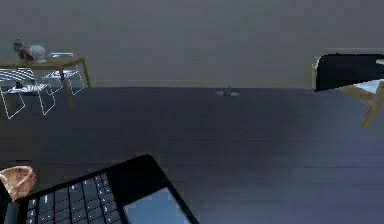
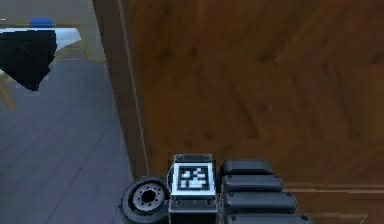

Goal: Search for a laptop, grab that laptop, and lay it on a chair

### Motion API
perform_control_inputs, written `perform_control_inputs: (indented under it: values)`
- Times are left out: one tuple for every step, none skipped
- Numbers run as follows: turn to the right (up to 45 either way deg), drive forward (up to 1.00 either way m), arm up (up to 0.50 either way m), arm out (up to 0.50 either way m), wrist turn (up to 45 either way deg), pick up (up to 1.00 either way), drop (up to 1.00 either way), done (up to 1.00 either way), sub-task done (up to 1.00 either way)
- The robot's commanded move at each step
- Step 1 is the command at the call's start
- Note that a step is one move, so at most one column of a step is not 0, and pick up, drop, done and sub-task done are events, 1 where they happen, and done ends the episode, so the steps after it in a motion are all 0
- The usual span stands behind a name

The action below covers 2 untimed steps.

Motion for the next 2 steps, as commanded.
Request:
perform_control_inputs:
  values:
    - [27.0,0.0,0.0,0.0,0.0,0.0,0.0,0.0,0.0]
    - [0.0,0.3,0.0,0.0,0.0,0.0,0.0,0.0,0.0]
